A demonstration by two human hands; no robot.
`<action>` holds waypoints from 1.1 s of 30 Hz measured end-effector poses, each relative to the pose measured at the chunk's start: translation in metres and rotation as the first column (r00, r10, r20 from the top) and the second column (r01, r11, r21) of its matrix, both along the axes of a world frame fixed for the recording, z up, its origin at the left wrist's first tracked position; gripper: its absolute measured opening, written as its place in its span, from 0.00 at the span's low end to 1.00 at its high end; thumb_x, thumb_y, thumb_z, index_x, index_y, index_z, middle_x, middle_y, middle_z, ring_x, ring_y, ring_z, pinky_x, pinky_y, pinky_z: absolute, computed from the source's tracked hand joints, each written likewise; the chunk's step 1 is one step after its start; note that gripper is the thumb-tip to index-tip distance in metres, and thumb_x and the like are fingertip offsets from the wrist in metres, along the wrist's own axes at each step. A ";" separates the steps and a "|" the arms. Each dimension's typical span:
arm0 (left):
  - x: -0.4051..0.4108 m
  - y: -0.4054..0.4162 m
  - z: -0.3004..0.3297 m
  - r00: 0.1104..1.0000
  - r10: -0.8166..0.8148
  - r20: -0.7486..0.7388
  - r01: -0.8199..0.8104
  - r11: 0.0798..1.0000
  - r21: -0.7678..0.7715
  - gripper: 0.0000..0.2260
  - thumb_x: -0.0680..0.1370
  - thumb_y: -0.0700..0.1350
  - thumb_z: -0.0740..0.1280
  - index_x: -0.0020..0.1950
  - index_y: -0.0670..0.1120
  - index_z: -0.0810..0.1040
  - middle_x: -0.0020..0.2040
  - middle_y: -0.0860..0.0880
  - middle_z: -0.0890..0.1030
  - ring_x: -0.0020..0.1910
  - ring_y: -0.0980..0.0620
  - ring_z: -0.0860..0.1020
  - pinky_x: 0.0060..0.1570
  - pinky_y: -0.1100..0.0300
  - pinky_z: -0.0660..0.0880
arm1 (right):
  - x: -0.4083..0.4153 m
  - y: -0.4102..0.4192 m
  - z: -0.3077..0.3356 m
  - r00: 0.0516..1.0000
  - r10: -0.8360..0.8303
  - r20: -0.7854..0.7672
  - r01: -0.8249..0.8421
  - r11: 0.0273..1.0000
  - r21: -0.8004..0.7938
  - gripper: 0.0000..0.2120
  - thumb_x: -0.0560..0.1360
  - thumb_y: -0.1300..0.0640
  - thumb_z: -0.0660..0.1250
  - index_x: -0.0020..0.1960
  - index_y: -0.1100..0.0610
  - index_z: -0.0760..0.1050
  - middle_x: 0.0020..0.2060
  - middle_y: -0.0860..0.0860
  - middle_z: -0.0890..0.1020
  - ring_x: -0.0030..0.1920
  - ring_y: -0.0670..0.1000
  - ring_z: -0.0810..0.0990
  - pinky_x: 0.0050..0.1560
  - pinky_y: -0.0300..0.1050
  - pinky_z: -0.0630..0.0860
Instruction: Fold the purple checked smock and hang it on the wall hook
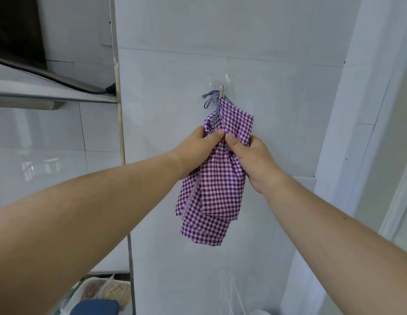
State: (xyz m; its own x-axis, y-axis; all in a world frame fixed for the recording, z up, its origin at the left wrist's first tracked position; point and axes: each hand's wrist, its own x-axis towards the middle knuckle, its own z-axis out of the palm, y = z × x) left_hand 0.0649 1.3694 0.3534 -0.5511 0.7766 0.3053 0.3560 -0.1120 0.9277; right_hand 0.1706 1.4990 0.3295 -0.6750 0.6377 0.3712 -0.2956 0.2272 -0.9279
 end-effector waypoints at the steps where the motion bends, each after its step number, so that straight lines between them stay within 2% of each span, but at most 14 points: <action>1: -0.002 -0.006 -0.003 1.000 -0.018 0.016 0.019 0.998 -0.057 0.25 0.81 0.61 0.68 0.74 0.50 0.68 0.64 0.51 0.81 0.57 0.52 0.82 0.55 0.56 0.80 | 0.005 -0.001 -0.007 0.998 -0.004 0.059 0.004 1.000 0.007 0.33 0.72 0.37 0.78 0.69 0.53 0.77 0.58 0.50 0.88 0.55 0.52 0.88 0.61 0.56 0.84; 3: -0.008 -0.017 -0.011 0.996 -0.086 0.021 0.089 0.969 -0.230 0.29 0.78 0.62 0.72 0.74 0.50 0.69 0.63 0.52 0.82 0.58 0.51 0.83 0.59 0.53 0.80 | 0.014 -0.004 -0.030 0.977 0.025 0.210 -0.031 0.999 0.024 0.37 0.68 0.32 0.78 0.71 0.50 0.76 0.59 0.48 0.87 0.58 0.51 0.87 0.63 0.55 0.83; 5: -0.012 -0.023 -0.020 0.989 -0.145 -0.004 0.133 0.915 -0.381 0.26 0.78 0.61 0.72 0.73 0.54 0.73 0.63 0.53 0.84 0.61 0.49 0.83 0.66 0.46 0.77 | 0.022 -0.007 -0.049 0.949 0.086 0.302 -0.095 0.995 0.014 0.31 0.72 0.38 0.77 0.70 0.49 0.77 0.59 0.47 0.87 0.59 0.51 0.86 0.64 0.54 0.82; 6: -0.013 -0.024 -0.023 0.991 -0.135 -0.020 0.115 0.906 -0.407 0.23 0.79 0.61 0.71 0.72 0.56 0.73 0.63 0.53 0.84 0.61 0.49 0.83 0.66 0.44 0.77 | 0.023 -0.006 -0.055 0.947 0.083 0.312 -0.093 0.995 0.018 0.26 0.75 0.42 0.77 0.69 0.50 0.78 0.59 0.48 0.87 0.59 0.51 0.86 0.65 0.54 0.82; 8: -0.013 -0.022 -0.027 0.996 -0.072 -0.057 0.045 0.922 -0.384 0.18 0.81 0.59 0.69 0.70 0.58 0.74 0.62 0.54 0.84 0.60 0.48 0.82 0.64 0.42 0.78 | 0.024 -0.002 -0.060 0.959 0.021 0.281 -0.031 0.999 0.033 0.18 0.78 0.47 0.76 0.65 0.51 0.80 0.57 0.48 0.88 0.57 0.51 0.87 0.64 0.54 0.82; 11: -0.007 -0.016 -0.035 0.998 -0.011 -0.062 -0.009 0.947 -0.320 0.10 0.83 0.58 0.66 0.63 0.58 0.75 0.58 0.54 0.84 0.56 0.49 0.82 0.60 0.44 0.80 | 0.023 0.000 -0.062 0.965 -0.051 0.257 0.034 0.997 0.070 0.16 0.79 0.50 0.75 0.65 0.52 0.81 0.56 0.49 0.88 0.54 0.50 0.87 0.56 0.48 0.84; 14: -0.004 -0.012 -0.040 0.999 0.012 -0.051 -0.027 0.953 -0.302 0.10 0.84 0.57 0.65 0.64 0.57 0.76 0.58 0.54 0.84 0.55 0.49 0.82 0.57 0.46 0.80 | 0.023 -0.001 -0.062 0.968 -0.062 0.245 0.037 0.994 0.103 0.17 0.80 0.50 0.75 0.67 0.52 0.80 0.55 0.47 0.87 0.54 0.50 0.87 0.53 0.45 0.82; 19: -0.005 -0.015 -0.033 0.997 0.007 -0.076 -0.033 0.939 -0.341 0.08 0.84 0.56 0.66 0.61 0.57 0.74 0.54 0.55 0.83 0.53 0.51 0.82 0.51 0.51 0.80 | 0.029 0.000 -0.054 0.959 -0.054 0.277 -0.001 0.981 0.196 0.14 0.79 0.48 0.75 0.64 0.47 0.80 0.53 0.44 0.86 0.53 0.47 0.85 0.50 0.40 0.80; 22: -0.005 -0.017 -0.039 0.997 0.029 -0.076 -0.052 0.948 -0.313 0.10 0.84 0.57 0.65 0.65 0.57 0.75 0.56 0.55 0.83 0.53 0.51 0.82 0.54 0.48 0.79 | 0.025 -0.006 -0.060 0.965 -0.054 0.258 0.018 0.990 0.140 0.16 0.80 0.50 0.74 0.66 0.50 0.80 0.54 0.46 0.86 0.53 0.48 0.86 0.49 0.40 0.80; 25: -0.005 -0.019 -0.036 0.995 0.045 -0.086 -0.070 0.948 -0.312 0.12 0.84 0.56 0.64 0.67 0.57 0.74 0.56 0.55 0.82 0.55 0.49 0.81 0.57 0.46 0.79 | 0.025 -0.006 -0.051 0.955 -0.067 0.288 0.014 0.983 0.183 0.13 0.80 0.50 0.75 0.63 0.47 0.79 0.51 0.43 0.85 0.52 0.47 0.85 0.47 0.39 0.79; 29: 0.000 -0.023 -0.040 0.996 0.055 -0.074 -0.076 0.941 -0.330 0.15 0.84 0.57 0.64 0.70 0.55 0.74 0.53 0.55 0.82 0.51 0.51 0.82 0.47 0.52 0.80 | 0.028 -0.009 -0.057 0.946 -0.062 0.317 0.022 0.992 0.128 0.18 0.79 0.48 0.75 0.67 0.53 0.80 0.57 0.49 0.87 0.54 0.50 0.86 0.54 0.44 0.81; 30: 0.000 -0.023 -0.038 0.995 0.056 -0.083 -0.081 0.937 -0.339 0.16 0.84 0.57 0.65 0.71 0.54 0.74 0.55 0.55 0.83 0.51 0.51 0.82 0.47 0.52 0.80 | 0.029 -0.010 -0.055 0.940 -0.064 0.335 0.017 0.990 0.141 0.19 0.79 0.48 0.75 0.67 0.53 0.80 0.58 0.50 0.86 0.54 0.50 0.86 0.56 0.46 0.81; 32: 0.002 -0.028 -0.029 0.997 0.042 -0.071 -0.064 0.937 -0.344 0.22 0.81 0.58 0.69 0.73 0.52 0.72 0.62 0.52 0.82 0.56 0.48 0.82 0.57 0.47 0.80 | 0.036 -0.014 -0.040 0.918 -0.070 0.390 0.009 0.988 0.156 0.22 0.79 0.47 0.75 0.69 0.53 0.78 0.60 0.50 0.85 0.56 0.51 0.85 0.60 0.48 0.81; 33: 0.002 -0.030 -0.021 0.991 0.072 -0.115 -0.105 0.943 -0.316 0.28 0.79 0.59 0.71 0.75 0.50 0.70 0.66 0.50 0.81 0.59 0.47 0.81 0.62 0.44 0.79 | 0.043 -0.020 -0.030 0.905 -0.097 0.413 0.019 0.982 0.188 0.23 0.79 0.47 0.75 0.69 0.54 0.77 0.61 0.50 0.84 0.57 0.51 0.84 0.61 0.49 0.81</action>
